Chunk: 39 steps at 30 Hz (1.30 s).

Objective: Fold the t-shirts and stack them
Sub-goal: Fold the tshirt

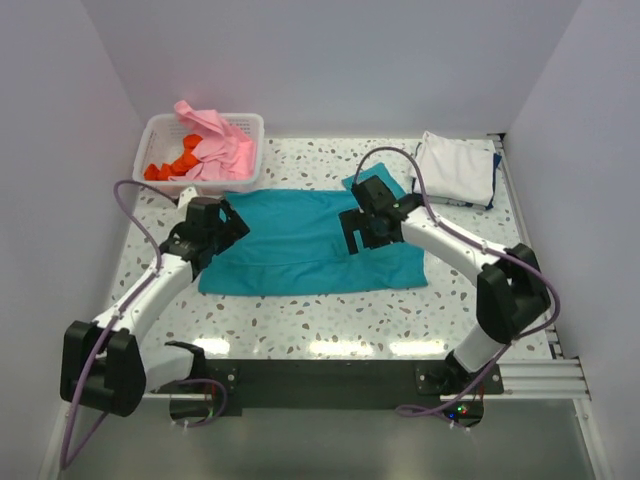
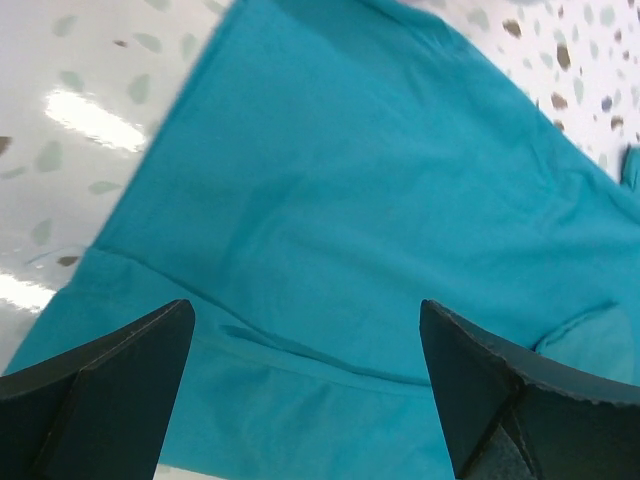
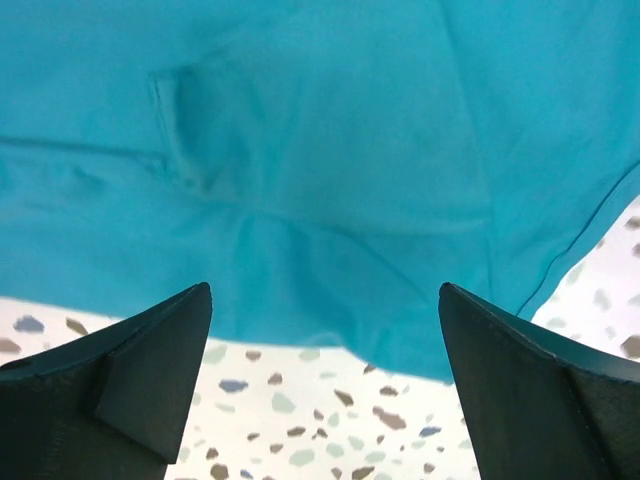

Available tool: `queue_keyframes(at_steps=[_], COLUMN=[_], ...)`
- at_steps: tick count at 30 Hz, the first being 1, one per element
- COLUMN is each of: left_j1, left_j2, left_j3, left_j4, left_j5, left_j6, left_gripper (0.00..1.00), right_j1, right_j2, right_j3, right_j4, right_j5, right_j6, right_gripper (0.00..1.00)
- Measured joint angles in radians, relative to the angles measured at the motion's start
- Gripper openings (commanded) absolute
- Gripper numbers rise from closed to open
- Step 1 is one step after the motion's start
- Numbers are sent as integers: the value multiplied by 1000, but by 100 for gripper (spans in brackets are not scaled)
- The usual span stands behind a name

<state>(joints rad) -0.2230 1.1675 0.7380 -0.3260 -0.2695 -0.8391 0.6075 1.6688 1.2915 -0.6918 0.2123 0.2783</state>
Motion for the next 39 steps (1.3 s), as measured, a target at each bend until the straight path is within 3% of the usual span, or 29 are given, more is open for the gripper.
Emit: queue_keyframes(at_steps=[10, 17, 24, 29, 39], left_j1=[0, 0, 0, -1, -1], left_j2=[207, 220, 217, 162, -103], left_j3=[-46, -86, -91, -127, -294], left_j4=[85, 100, 100, 71, -18], left_j5=[209, 211, 204, 188, 186], left_j6=[66, 66, 64, 41, -60], left_gripper=[100, 100, 100, 100, 100], right_j1=[-27, -139, -159, -161, -161], right_j2=[-54, -54, -138, -212, -379], right_j3=[-264, -365, -460, -526, -651], right_j4=[71, 165, 223, 234, 167], right_j5=[-68, -140, -179, -216, -230], right_j6=[113, 143, 145, 143, 164], right_gripper=[99, 99, 99, 99, 99])
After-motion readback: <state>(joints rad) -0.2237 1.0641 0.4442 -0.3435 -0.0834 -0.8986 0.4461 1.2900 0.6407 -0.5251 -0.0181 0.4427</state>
